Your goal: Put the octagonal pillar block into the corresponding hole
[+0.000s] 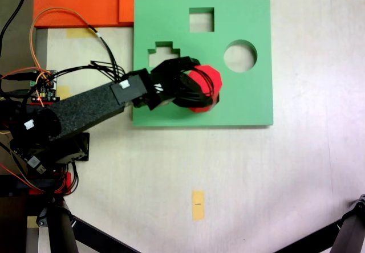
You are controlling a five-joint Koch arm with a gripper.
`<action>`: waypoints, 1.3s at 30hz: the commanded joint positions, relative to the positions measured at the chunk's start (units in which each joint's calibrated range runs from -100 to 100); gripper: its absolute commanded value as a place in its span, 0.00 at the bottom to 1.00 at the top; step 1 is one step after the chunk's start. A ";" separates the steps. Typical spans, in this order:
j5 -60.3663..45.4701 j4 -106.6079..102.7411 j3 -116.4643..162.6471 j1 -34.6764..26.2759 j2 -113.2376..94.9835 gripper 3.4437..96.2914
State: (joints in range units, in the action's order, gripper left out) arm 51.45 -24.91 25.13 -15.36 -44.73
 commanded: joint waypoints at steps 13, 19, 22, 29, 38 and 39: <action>-3.66 20.05 8.17 -0.73 -6.66 0.42; -4.10 28.33 14.25 -1.42 -10.16 0.42; -4.25 32.67 18.63 -1.37 -11.41 0.42; -4.44 40.47 26.41 -0.78 -11.27 0.42; -4.44 44.32 28.11 -0.49 -11.27 0.44; -4.44 44.41 28.01 -0.44 -11.13 0.44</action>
State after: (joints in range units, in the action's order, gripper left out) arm 47.50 17.77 53.26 -15.80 -54.45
